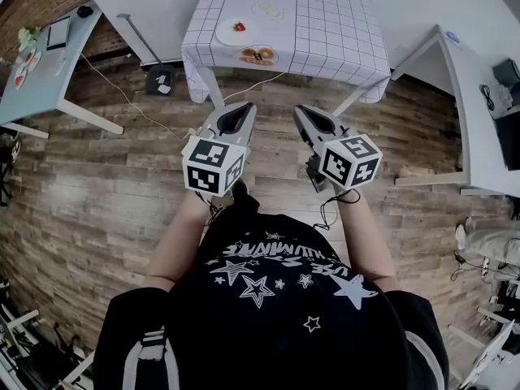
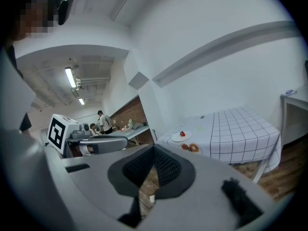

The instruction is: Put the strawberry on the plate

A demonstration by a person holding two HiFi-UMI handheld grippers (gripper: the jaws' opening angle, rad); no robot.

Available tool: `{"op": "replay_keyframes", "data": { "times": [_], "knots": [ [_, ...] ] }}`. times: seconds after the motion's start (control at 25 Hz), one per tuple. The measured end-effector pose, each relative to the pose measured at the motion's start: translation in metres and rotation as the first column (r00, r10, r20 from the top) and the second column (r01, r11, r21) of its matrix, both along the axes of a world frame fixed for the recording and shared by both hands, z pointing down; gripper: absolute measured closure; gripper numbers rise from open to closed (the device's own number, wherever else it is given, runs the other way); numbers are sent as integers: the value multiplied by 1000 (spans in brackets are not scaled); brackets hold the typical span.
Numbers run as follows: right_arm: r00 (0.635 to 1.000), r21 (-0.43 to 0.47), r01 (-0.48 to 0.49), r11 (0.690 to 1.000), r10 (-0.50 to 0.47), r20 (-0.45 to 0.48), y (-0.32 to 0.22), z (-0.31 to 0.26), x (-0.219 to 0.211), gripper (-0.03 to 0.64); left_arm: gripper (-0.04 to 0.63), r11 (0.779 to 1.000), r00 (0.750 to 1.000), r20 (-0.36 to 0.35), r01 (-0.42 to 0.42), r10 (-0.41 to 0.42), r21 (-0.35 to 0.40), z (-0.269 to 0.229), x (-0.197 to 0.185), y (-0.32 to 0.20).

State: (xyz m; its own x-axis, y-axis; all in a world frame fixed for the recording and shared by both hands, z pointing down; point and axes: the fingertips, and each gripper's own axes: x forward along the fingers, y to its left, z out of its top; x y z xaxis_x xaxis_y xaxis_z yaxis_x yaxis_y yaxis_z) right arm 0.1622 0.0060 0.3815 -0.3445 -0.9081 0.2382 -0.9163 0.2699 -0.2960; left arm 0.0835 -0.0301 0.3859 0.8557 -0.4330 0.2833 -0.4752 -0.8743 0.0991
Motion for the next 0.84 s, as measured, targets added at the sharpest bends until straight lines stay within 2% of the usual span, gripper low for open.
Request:
{"op": "replay_keyframes", "data": {
  "times": [0.16,0.48,0.84],
  "knots": [
    [999,5,22,1000,-22,-44,30,-2,-12,603,586,1000,1000,-4,13,-13,8,-4,-10,25],
    [993,11,9,1000,-7,-120,84,-11,-19,604,586,999,1000,3,-23,23,32,-13,-10,82],
    [980,3,100,995,-98,-173,120,-7,-47,603,586,1000,999,-28,-26,26,8,-7,-17,126]
  ]
}}
